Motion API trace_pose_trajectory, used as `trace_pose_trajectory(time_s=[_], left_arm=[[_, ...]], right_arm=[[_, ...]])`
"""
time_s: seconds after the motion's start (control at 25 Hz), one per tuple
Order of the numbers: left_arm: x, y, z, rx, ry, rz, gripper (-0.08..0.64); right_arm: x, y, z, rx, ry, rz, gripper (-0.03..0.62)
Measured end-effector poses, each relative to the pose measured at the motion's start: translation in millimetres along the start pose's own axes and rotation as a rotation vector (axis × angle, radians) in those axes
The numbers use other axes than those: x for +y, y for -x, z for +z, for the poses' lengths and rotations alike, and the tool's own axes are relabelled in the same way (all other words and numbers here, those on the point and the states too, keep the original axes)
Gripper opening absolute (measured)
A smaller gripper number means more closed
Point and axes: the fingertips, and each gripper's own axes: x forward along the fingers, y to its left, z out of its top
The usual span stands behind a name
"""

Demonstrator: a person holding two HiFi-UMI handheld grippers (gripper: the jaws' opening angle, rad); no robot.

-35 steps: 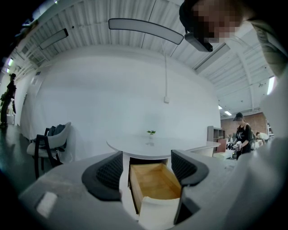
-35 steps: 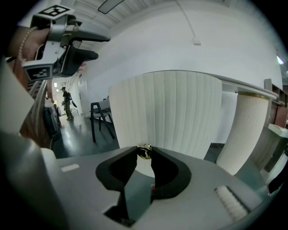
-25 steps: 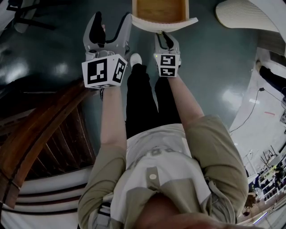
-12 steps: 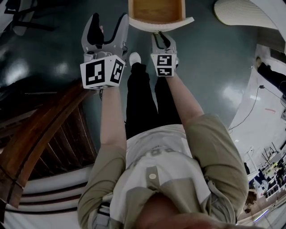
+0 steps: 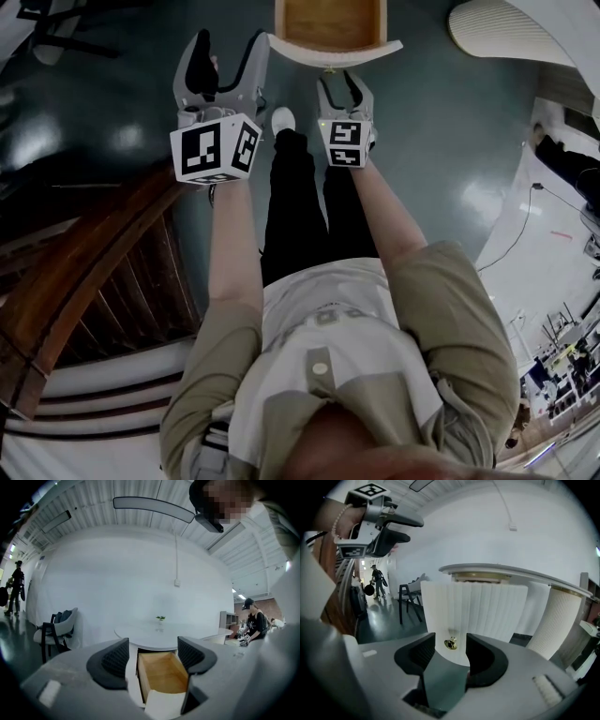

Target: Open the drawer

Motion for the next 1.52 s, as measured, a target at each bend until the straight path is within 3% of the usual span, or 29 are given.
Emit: trace_pose_trajectory(time_s=[0.36, 0.64, 1.16, 1.36, 1.52], left_arm=[[-19, 20, 67, 0.004, 0.009, 0.023, 0.337], [-31, 20, 133, -0.009, -0.016, 0.036, 0.337], [-34, 6, 277, -0.108, -0.076, 0.010, 0.337], [-32, 10, 308, -0.120, -0.081, -0.012, 0.295], [-29, 14, 325, -0.149, -0.100, -0.017, 0.193]], right_arm=[[-31, 77, 96, -0.078, -0.013, -0.035, 0.210], [-86, 132, 193, -0.109, -0.040, -0.139, 0.209], [-126, 209, 388, -0.356, -0.077, -0.149, 0.189], [-125, 230, 442, -0.425, -0.054, -0.119, 0.151], [-125, 247, 470, -0.484, -0.025, -0.158, 0.034]])
